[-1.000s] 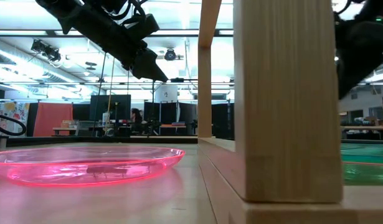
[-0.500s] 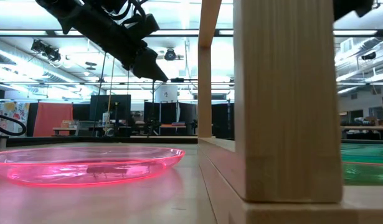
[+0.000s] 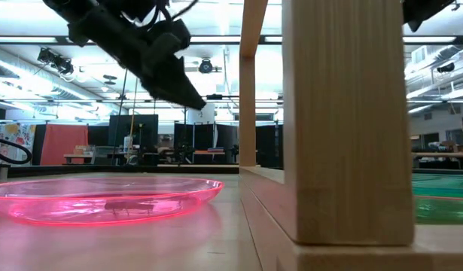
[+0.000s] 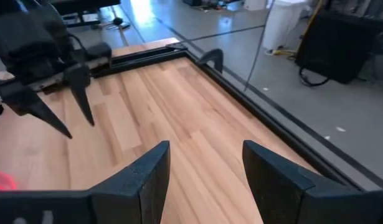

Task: Place and stack plates onto a shelf
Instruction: Stack the pink plate on the blue plate on the shelf

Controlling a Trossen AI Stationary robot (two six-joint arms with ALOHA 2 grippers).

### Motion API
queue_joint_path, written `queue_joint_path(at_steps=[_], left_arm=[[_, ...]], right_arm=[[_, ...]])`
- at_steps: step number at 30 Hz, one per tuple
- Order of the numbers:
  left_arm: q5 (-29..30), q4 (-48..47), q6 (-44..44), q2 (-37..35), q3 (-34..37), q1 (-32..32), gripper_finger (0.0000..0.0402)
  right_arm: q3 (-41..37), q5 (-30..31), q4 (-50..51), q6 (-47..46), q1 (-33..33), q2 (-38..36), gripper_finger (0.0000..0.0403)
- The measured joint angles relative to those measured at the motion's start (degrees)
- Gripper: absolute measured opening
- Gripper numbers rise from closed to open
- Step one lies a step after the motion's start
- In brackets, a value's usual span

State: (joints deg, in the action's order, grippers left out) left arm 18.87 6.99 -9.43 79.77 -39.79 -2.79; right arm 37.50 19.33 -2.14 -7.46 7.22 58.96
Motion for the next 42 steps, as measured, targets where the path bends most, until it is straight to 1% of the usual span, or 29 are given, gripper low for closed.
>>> queue_joint_path(at_steps=[4,8,10,11,17,26,29,34,36,39,42], left_arm=[[-8.93,-5.33,-6.65,0.00,0.00,0.00,0.0144],[-18.37,-10.81,-13.21,0.00,0.02,-0.22,0.0144],[-21.32,-13.55,-16.54,0.00,0.02,-0.93,0.0144],[-21.73,-14.83,-17.85,0.00,0.02,-1.68,0.0144],[-22.01,-21.09,-23.45,0.00,0.02,-8.03,0.0144],[-20.08,-23.48,-33.90,0.00,0.02,-17.08,0.0144],[-18.91,-23.74,-37.76,0.00,0.02,-19.14,0.0144],[-18.04,-24.29,-45.94,0.00,0.02,-21.79,0.0144],[-16.37,-24.74,-49.08,0.00,0.02,-22.82,0.0144],[-13.87,-24.80,-53.13,0.00,0.02,-24.15,0.0144],[-13.32,-24.81,-56.99,0.00,0.02,-25.29,0.0144]], right_arm=[[0.00,-4.33,0.01,-0.01,1.79,0.00,0.0206],[0.00,-5.52,0.01,-0.03,2.80,0.00,0.0206],[0.00,-5.52,0.07,-0.01,3.03,0.00,0.0206],[0.00,-5.52,0.15,-0.05,3.09,0.00,0.0206],[0.00,-5.63,0.46,-0.05,3.09,0.00,0.0206],[0.00,-5.65,2.70,-0.06,3.07,0.00,0.0206],[0.00,-6.23,3.07,-0.07,3.07,0.00,0.0206],[0.00,-9.27,3.07,-0.07,3.07,0.00,0.0206],[0.00,-10.16,3.07,-0.07,3.07,0.00,0.0206],[0.00,-10.44,3.07,-0.07,3.07,0.00,0.0206],[0.00,-10.46,3.07,-0.07,3.07,0.00,0.0206]])
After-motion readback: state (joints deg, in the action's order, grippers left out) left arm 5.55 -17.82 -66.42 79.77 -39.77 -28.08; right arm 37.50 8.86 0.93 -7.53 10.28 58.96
